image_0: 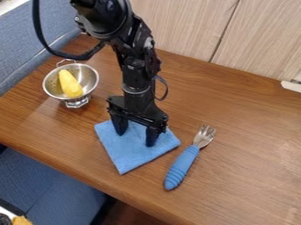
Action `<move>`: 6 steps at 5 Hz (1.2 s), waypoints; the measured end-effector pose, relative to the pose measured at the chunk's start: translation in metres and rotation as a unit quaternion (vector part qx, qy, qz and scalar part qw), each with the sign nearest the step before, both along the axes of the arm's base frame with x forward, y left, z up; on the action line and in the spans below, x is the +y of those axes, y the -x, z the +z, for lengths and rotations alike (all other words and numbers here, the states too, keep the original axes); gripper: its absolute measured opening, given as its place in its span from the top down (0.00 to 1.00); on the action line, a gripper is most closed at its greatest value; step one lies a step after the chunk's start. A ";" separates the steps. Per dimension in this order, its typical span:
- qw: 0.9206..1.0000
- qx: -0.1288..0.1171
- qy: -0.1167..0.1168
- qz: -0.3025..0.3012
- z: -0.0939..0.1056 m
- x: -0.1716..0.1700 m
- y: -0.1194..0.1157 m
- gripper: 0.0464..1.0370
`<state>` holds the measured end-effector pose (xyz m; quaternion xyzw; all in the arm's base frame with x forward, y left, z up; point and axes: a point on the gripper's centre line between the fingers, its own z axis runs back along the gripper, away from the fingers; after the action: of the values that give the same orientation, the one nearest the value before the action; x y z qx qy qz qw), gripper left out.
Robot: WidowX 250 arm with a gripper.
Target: Move the napkin to the left side of the blue fork
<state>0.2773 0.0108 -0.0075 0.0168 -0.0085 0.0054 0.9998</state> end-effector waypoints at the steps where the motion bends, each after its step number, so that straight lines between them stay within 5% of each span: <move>1: 1.000 0.001 -0.010 -0.007 0.001 -0.002 0.006 0.04; 4: 0.999 -0.036 -0.009 -0.011 0.026 -0.005 0.002 0.04; 6: 0.995 -0.093 -0.046 0.001 0.069 -0.009 -0.001 0.04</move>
<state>0.2780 0.0020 0.0615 0.0621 -0.1016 0.0075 0.9929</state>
